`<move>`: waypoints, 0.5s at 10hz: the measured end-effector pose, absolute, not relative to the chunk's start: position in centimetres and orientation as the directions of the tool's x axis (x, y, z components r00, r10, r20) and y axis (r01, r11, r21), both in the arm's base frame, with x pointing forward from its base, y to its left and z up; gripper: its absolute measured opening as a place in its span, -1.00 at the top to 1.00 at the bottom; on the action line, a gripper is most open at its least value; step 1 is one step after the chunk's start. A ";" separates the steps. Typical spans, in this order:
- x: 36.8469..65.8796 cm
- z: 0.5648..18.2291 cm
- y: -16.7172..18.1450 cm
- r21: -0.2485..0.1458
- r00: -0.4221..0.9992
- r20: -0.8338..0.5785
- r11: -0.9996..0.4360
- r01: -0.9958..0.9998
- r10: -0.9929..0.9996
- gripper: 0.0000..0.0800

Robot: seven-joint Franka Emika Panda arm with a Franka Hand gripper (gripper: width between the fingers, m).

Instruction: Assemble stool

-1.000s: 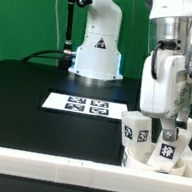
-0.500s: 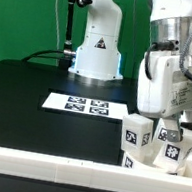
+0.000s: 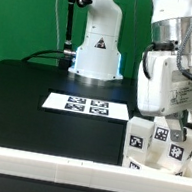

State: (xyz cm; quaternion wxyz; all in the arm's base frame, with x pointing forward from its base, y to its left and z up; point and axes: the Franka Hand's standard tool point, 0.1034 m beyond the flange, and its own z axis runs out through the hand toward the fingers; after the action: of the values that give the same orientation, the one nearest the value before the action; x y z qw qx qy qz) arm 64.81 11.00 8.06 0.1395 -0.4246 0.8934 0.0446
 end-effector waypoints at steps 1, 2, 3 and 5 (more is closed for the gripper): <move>64.8 8.0 11.0 -0.040 -0.596 -0.286 0.630 -0.775 -0.751 0.15; 64.8 8.1 11.1 -0.039 -0.593 -0.286 0.627 -0.778 -0.753 -0.27; 65.0 8.9 11.4 -0.040 -0.587 -0.296 0.624 -0.780 -0.753 -0.55; 65.5 10.7 11.7 -0.052 -0.577 -0.320 0.622 -0.781 -0.752 -0.60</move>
Offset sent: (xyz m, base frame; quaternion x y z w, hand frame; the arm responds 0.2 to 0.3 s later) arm -0.0039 0.0115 0.0355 -0.0209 -0.0184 0.0171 0.9995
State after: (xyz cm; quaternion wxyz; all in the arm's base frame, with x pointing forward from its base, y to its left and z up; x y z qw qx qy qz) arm 65.52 11.70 10.71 0.1572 -0.4323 0.8867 0.0472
